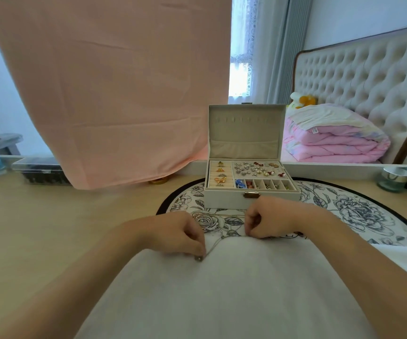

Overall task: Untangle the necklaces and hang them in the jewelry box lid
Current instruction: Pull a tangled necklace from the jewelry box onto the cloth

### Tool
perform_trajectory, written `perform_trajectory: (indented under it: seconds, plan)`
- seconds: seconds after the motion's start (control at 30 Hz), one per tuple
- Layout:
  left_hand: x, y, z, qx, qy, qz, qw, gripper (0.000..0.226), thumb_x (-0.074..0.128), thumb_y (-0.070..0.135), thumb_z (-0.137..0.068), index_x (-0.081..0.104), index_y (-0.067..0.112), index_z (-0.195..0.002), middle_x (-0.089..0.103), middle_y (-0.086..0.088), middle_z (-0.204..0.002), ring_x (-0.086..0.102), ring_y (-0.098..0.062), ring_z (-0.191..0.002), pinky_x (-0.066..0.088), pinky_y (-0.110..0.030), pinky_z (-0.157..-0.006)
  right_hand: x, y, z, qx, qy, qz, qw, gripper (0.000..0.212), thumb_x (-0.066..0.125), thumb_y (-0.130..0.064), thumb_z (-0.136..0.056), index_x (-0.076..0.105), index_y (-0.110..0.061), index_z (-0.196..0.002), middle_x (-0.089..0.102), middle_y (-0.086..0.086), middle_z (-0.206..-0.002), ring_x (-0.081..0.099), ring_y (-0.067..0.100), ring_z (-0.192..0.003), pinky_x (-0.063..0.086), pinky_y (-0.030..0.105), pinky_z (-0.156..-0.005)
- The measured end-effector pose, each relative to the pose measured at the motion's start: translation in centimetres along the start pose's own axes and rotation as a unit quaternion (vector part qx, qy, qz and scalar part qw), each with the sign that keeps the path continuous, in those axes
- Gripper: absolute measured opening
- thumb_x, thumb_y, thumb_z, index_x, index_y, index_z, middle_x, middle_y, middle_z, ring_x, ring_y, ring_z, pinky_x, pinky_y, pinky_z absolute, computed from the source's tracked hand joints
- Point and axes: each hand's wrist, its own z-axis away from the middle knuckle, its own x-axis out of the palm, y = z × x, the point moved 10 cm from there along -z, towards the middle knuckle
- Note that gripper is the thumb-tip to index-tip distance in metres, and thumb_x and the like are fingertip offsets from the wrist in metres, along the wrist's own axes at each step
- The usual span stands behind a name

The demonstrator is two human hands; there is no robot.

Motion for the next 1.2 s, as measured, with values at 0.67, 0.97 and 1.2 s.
perform_trajectory:
  seconds: [0.67, 0.97, 1.2]
  plan:
    - [-3.6, 1.0, -6.6, 0.066, 0.324, -0.311, 0.891, 0.026, 0.043, 0.033, -0.103, 0.065, 0.023, -0.112, 0.061, 0.006, -0.112, 0.06, -0.016, -0.097, 0.051, -0.033, -0.077, -2.0, 1.0, -0.8, 0.01, 0.218, 0.201, 0.955, 0.018, 0.051, -0.039, -0.095, 0.066, -0.031, -0.102, 0.069, -0.011, -0.093, 0.062, 0.012, -0.088, 0.047, 0.026, -0.07]
    - [-3.6, -1.4, -5.4, 0.072, 0.288, 0.128, 0.946, 0.017, 0.036, 0.018, -0.105, 0.05, 0.02, -0.096, 0.071, 0.003, -0.09, 0.065, -0.009, -0.082, 0.05, -0.027, -0.075, -3.4, 1.9, -0.2, -0.014, 0.264, -0.059, 0.963, 0.006, 0.058, -0.025, -0.096, 0.062, -0.026, -0.093, 0.063, -0.012, -0.081, 0.055, 0.0, -0.072, 0.042, 0.011, -0.06]
    - [-3.4, -2.1, -5.6, 0.058, 0.249, 0.093, 0.962, 0.017, 0.043, 0.019, -0.102, 0.052, 0.027, -0.09, 0.056, 0.005, -0.071, 0.046, -0.008, -0.059, 0.043, -0.031, -0.06, -2.5, 1.4, -0.5, -0.016, 0.206, -0.014, 0.978, 0.005, 0.067, -0.027, -0.087, 0.07, -0.03, -0.085, 0.068, -0.015, -0.081, 0.06, -0.002, -0.076, 0.049, 0.016, -0.069]
